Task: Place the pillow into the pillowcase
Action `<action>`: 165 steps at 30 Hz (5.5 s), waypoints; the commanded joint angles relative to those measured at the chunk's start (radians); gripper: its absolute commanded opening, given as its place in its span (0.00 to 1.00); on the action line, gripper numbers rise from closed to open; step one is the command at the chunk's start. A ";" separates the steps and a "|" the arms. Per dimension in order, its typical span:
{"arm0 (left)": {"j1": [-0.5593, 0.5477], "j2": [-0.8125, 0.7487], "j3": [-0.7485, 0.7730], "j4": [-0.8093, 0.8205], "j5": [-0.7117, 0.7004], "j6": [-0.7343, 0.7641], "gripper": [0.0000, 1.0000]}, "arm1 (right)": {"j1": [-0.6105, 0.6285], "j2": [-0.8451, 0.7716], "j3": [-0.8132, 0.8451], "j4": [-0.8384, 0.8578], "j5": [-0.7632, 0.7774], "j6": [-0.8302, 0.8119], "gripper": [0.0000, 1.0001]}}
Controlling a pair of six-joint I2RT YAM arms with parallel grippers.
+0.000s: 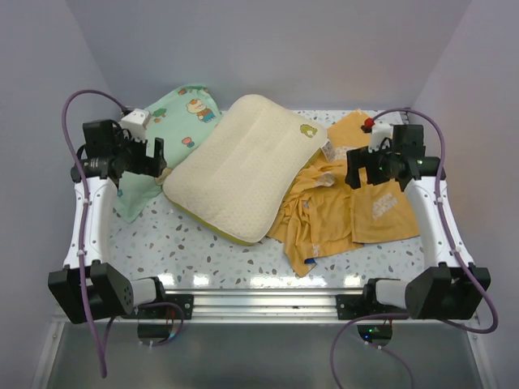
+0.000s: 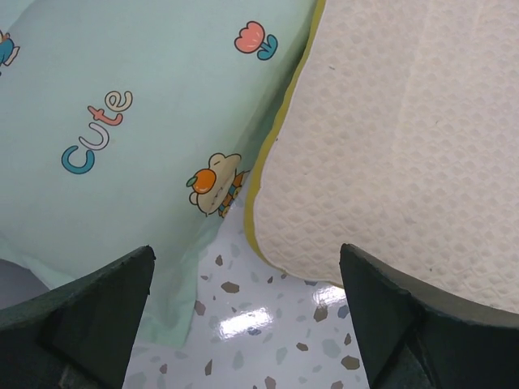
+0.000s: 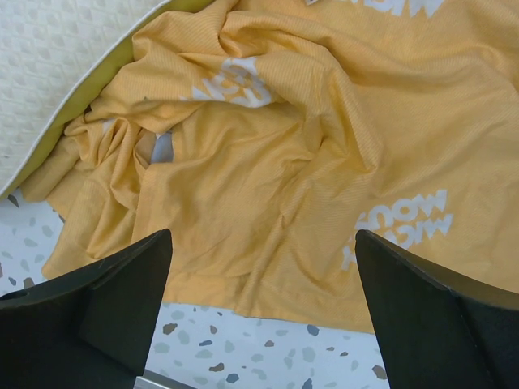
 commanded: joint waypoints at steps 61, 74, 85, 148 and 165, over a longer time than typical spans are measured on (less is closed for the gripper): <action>-0.410 0.337 0.685 -0.584 -0.227 0.710 0.00 | -0.039 0.098 -0.012 -0.069 -0.183 -0.063 0.97; -0.307 0.083 0.181 -0.350 -0.212 0.731 0.00 | 0.097 0.711 0.413 0.196 0.134 0.083 0.86; -0.297 0.019 -0.067 -0.228 -0.190 0.756 0.00 | 0.135 1.145 0.764 0.188 0.301 0.104 0.60; 0.009 -0.112 -0.449 -0.114 0.020 1.216 0.00 | 0.263 1.226 1.143 0.320 -0.042 0.397 0.99; 0.081 -0.072 -0.443 -0.021 0.081 1.236 0.00 | 0.085 0.721 0.395 -0.190 0.205 -0.209 0.71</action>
